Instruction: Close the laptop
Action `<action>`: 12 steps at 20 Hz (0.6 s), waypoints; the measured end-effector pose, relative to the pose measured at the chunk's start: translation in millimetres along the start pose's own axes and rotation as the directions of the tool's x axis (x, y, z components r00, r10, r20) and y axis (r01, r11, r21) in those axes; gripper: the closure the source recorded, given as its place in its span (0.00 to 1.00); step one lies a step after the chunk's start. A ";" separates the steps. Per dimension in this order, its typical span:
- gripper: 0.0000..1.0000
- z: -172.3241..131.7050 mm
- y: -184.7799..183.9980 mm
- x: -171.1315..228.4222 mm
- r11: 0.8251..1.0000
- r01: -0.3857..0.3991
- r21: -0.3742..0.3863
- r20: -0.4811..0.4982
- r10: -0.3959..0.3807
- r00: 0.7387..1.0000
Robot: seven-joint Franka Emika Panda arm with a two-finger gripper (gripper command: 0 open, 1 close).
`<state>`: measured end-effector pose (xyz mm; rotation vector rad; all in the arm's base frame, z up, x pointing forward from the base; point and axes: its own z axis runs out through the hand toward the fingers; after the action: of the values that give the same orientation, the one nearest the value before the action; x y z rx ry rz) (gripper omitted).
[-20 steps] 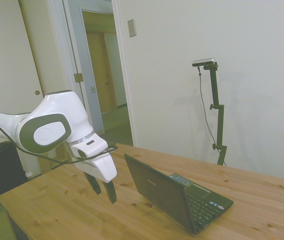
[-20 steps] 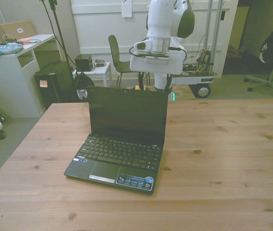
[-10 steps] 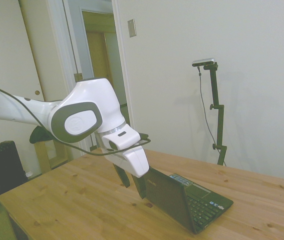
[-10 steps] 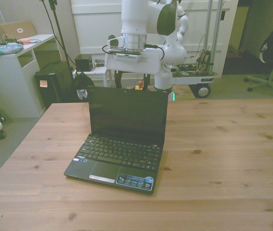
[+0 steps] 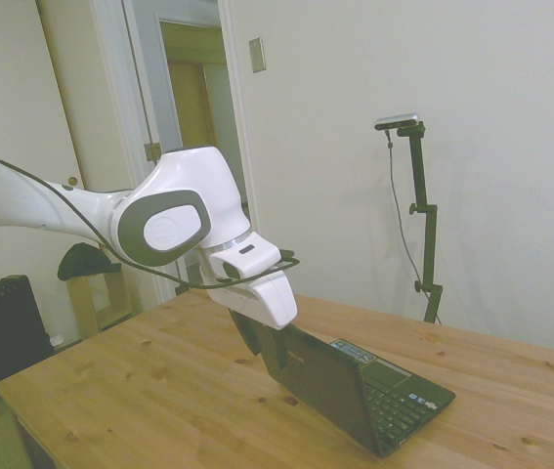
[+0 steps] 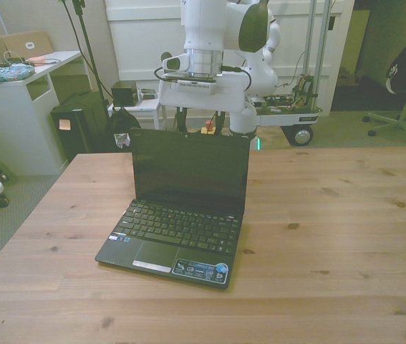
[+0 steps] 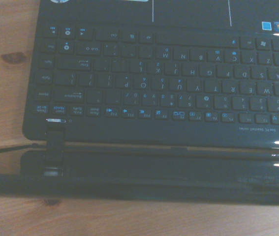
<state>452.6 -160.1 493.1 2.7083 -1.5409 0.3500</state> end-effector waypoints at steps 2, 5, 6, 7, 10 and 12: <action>1.00 -0.5 -0.8 0.0 1.000 0.001 0.001 -0.001 -0.001 1.000; 1.00 -3.1 -2.0 1.6 1.000 0.000 0.003 -0.003 0.000 1.000; 1.00 -4.0 -2.6 2.5 1.000 -0.001 0.004 -0.004 0.001 1.000; 1.00 -4.6 -2.9 3.4 1.000 -0.001 0.003 -0.004 0.001 1.000; 1.00 -5.5 -3.3 5.3 1.000 -0.004 0.003 -0.004 0.004 1.000; 1.00 -8.2 -4.3 8.4 1.000 -0.007 0.005 -0.007 0.007 1.000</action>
<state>458.8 -164.1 503.2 2.7032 -1.5504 0.3628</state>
